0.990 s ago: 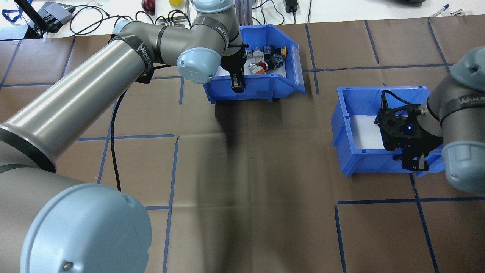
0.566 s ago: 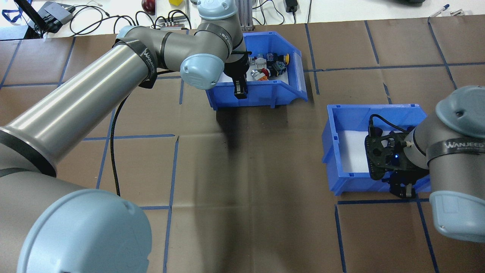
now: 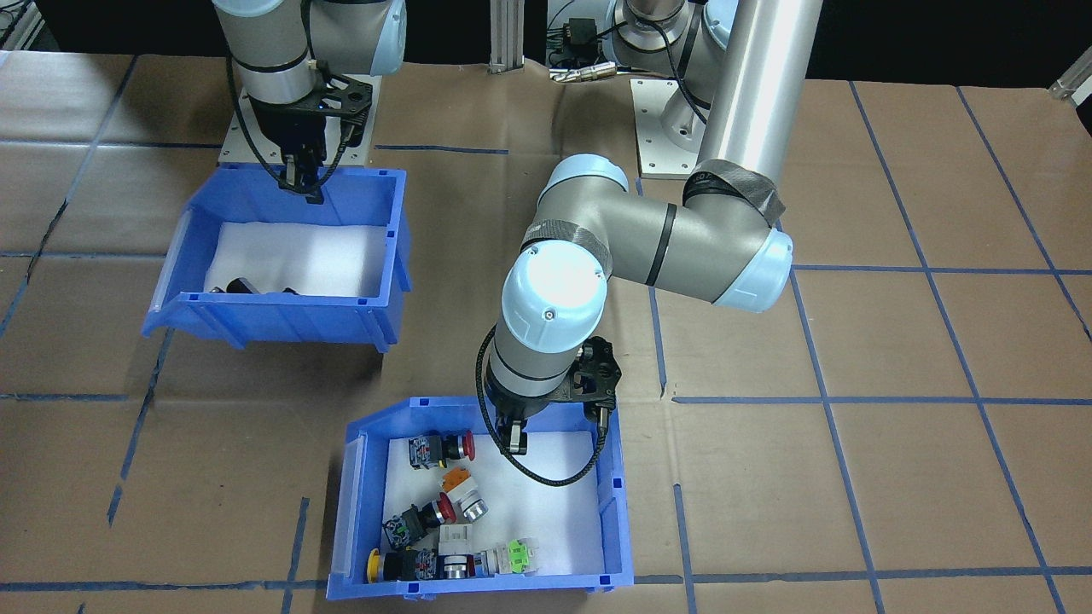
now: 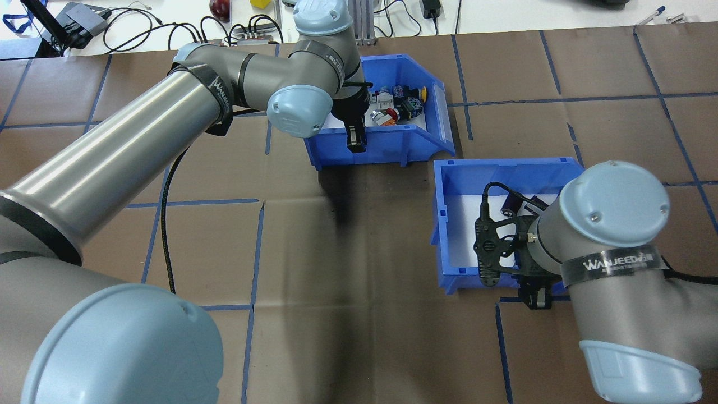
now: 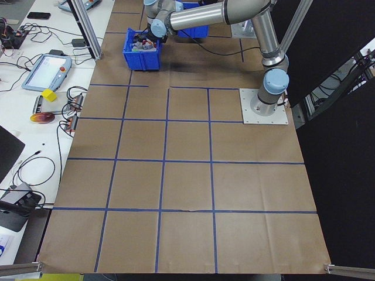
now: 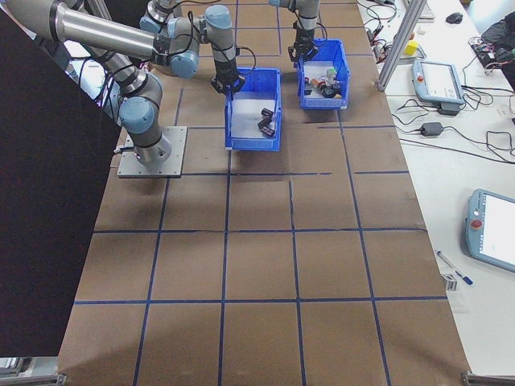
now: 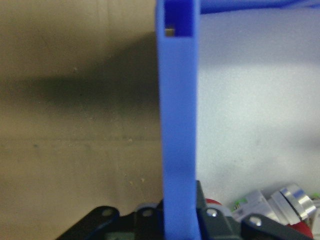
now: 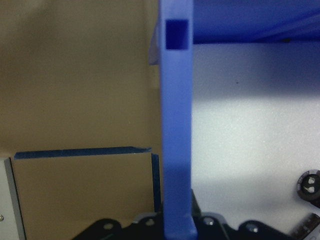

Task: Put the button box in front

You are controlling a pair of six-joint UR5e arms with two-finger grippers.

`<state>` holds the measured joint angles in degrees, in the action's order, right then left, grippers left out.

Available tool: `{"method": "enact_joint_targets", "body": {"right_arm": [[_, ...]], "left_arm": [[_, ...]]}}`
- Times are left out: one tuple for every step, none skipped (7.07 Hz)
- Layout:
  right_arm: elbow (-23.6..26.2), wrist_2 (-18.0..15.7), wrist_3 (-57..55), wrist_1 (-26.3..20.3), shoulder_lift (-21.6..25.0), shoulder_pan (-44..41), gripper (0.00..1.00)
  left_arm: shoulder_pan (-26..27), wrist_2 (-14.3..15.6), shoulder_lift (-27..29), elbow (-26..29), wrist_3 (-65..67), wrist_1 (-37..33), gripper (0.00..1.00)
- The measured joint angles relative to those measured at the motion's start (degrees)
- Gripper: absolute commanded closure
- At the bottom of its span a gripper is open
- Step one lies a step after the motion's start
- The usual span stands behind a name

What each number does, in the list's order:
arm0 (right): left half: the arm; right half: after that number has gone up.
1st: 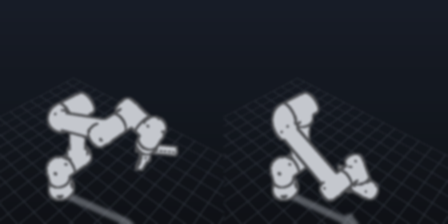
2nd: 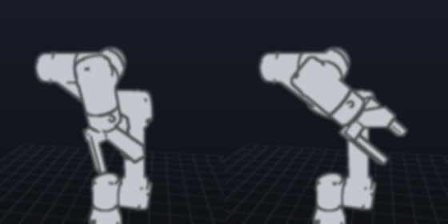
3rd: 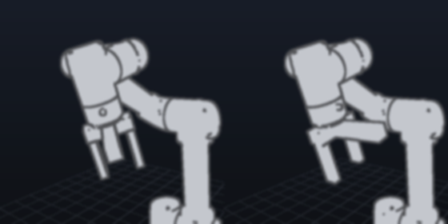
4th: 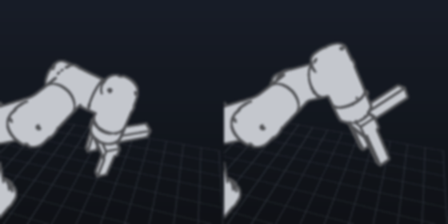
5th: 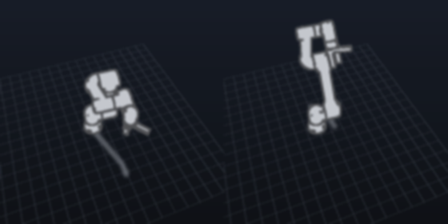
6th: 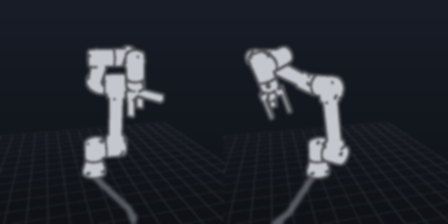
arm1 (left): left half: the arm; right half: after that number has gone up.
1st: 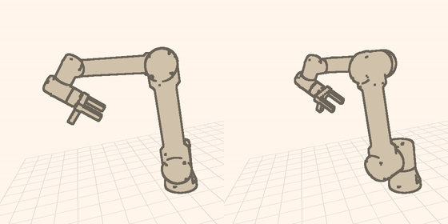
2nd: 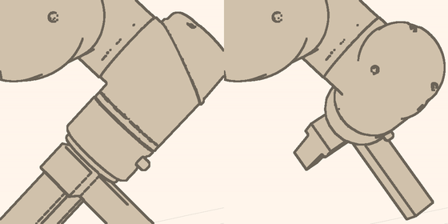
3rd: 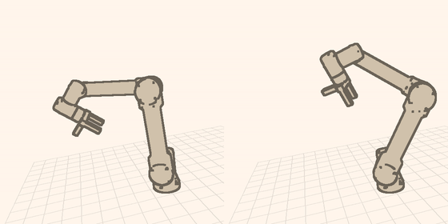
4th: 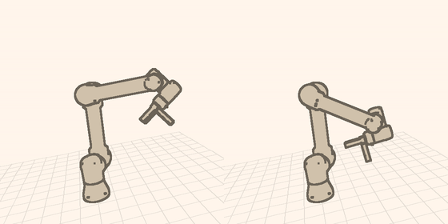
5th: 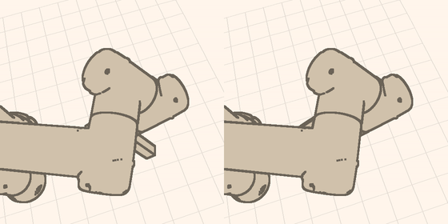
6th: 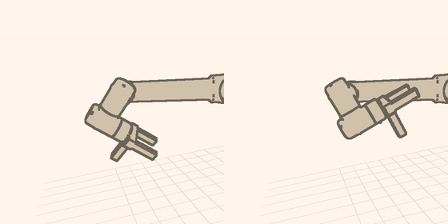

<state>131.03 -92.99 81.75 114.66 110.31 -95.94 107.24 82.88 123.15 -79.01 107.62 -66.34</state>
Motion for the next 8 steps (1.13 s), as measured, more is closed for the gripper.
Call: {"method": "enact_joint_targets", "body": {"right_arm": [[-0.1,0.0,-4.8,2.3,-1.5,-4.8,0.93],[-0.3,-0.1,-9.5,5.1,-3.5,-9.7,0.93],[-0.7,-0.4,-13.3,7.1,-5.7,-14.1,0.93],[-1.3,-0.6,-16.0,8.1,-7.4,-17.5,0.93],[-1.7,-0.7,-17.7,8.7,-8.7,-20.0,0.93],[-1.8,-0.8,-18.7,9.2,-9.8,-22.1,0.93],[-2.0,-0.8,-19.5,9.7,-10.7,-23.7,0.93],[-2.3,-0.8,-20.3,9.9,-11.6,-25.0,0.92]], "left_arm": [[0.0,-0.6,-0.5,0.0,1.0,-0.2,0.03],[-0.2,-1.3,-1.9,-0.1,0.4,-1.4,0.03],[-0.8,-1.6,-4.1,0.1,-3.7,-4.7,0.02],[-2.5,-1.6,-7.3,0.6,-12.3,-10.4,0.02],[-5.3,-1.6,-11.2,0.9,-23.1,-17.1,0.01],[-8.3,-1.6,-15.5,0.8,-34.2,-23.2,0.01],[-10.7,-1.4,-19.9,0.5,-46.6,-27.9,0.01],[-12.3,0.3,-23.9,-0.1,-59.3,-31.9,0.01]]}}
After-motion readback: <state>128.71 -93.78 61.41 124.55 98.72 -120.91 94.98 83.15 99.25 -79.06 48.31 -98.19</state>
